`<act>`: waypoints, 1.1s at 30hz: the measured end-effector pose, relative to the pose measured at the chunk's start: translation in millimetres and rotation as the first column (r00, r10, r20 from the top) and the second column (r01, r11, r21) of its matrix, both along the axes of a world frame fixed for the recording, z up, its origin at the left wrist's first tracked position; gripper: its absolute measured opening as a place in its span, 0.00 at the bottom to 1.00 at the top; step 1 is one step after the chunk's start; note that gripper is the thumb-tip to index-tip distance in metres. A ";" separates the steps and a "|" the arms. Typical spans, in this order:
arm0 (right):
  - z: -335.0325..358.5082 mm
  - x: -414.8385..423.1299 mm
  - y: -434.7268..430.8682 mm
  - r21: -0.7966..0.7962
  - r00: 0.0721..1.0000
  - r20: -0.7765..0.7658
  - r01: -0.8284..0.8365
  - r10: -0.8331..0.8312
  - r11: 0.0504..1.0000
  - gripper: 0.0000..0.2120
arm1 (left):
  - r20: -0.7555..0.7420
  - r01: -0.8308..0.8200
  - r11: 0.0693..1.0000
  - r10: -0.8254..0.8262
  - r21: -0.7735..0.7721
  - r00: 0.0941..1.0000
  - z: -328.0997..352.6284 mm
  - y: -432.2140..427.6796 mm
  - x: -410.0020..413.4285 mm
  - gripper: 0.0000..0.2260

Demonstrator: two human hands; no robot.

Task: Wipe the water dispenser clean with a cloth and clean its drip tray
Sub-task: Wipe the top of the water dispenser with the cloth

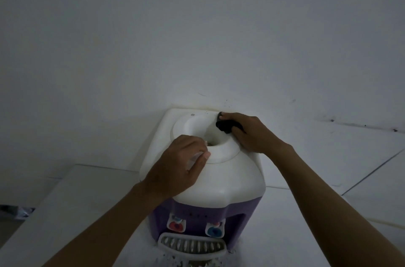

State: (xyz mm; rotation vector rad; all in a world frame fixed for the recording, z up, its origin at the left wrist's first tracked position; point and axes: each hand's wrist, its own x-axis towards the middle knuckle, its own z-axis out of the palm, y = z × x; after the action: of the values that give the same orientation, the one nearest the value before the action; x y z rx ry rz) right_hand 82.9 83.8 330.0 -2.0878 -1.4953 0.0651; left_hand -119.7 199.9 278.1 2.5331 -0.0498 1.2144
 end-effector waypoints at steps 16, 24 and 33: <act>0.2 2.6 27.2 0.046 0.995 0.081 -0.065 0.061 0.997 0.18 | 0.008 -0.094 0.985 0.096 -0.146 0.995 -3.4 -1.0 2.9 0.12; 5.6 0.4 37.0 0.028 0.988 0.094 -0.121 0.118 0.992 0.16 | -0.019 -0.106 0.976 0.104 -0.189 0.994 -3.6 -0.9 3.5 0.13; 6.4 22.1 69.8 -0.110 0.989 0.108 -0.084 0.096 0.990 0.14 | -0.016 -0.091 0.969 0.090 -0.231 0.996 -1.9 -2.2 2.3 0.12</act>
State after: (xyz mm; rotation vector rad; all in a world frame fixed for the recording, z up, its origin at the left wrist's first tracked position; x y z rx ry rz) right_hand 105.0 153.6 336.4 -2.1370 -1.6870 0.0610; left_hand -117.3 197.7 276.3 2.3574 0.2003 1.1719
